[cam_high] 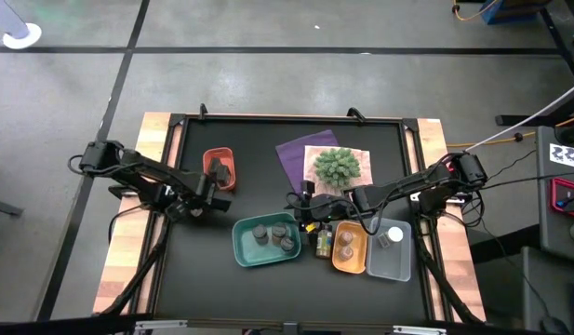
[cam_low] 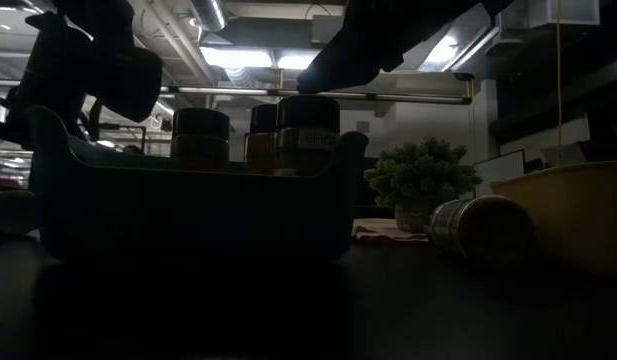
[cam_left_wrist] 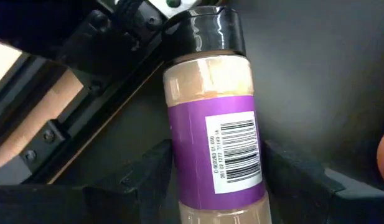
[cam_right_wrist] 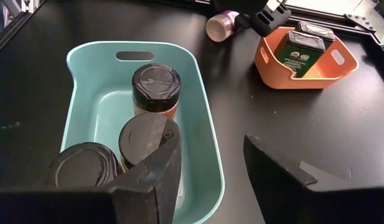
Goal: Sort spices by type
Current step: Put the purple seasoning bottle into the blue bin
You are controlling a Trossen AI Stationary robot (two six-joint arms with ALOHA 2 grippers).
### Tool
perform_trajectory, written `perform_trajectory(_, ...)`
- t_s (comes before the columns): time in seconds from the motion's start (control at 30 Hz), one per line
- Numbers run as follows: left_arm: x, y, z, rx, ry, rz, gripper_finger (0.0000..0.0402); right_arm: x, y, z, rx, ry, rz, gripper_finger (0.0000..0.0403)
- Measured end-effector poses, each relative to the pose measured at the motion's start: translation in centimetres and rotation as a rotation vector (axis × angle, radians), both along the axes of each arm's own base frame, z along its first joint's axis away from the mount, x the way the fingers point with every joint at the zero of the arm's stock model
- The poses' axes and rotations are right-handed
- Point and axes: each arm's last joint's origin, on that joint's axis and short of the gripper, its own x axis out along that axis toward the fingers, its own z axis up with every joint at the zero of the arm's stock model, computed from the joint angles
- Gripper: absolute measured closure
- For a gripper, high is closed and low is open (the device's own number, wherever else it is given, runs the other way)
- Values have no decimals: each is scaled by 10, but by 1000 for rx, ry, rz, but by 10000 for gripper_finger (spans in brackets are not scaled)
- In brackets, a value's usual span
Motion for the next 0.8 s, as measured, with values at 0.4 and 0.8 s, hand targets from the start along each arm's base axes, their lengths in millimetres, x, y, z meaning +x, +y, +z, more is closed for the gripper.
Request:
perform_trajectory(0.4, -1, -10, 0, -95, 34, -244, 171, 0, 0, 0, -1, 5, 0, 230)
perform_trajectory(0.8, -4, -32, 0, -99, 39, -428, 171, 0, 0, 0, -1, 5, 0, 230)
